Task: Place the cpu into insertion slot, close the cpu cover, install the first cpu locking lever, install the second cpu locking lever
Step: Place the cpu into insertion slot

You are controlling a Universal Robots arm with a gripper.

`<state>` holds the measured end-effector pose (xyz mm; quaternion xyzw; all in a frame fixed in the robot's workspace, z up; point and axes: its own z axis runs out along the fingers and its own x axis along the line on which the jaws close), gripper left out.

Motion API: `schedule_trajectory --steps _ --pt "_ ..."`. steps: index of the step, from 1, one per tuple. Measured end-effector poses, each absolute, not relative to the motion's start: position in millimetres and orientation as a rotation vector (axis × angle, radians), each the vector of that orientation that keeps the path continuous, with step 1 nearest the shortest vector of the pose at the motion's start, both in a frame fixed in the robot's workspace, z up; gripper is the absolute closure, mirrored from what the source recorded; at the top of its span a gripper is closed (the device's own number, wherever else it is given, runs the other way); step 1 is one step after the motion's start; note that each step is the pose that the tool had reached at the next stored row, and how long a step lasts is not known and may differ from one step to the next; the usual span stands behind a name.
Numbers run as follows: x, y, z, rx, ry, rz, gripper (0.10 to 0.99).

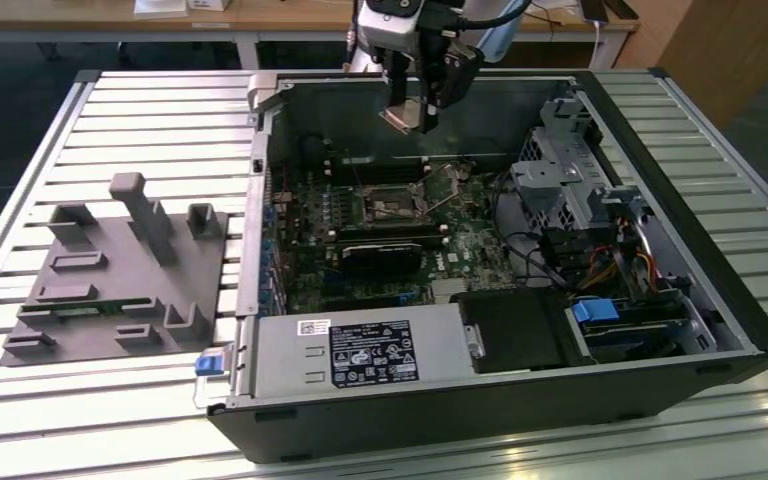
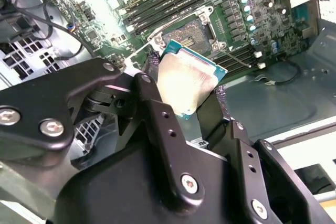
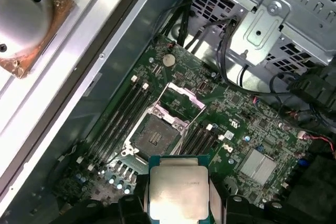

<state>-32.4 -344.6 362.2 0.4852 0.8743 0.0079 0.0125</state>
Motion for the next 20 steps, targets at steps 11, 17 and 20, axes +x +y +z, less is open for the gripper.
schedule_trajectory --steps 11,17,20 --pt "-32.4 -344.4 360.9 1.658 2.638 0.022 0.545" --pt "-32.4 -344.1 360.1 1.750 2.577 0.021 0.545" --pt "-32.4 -343.9 359.7 1.802 2.541 0.020 0.545"
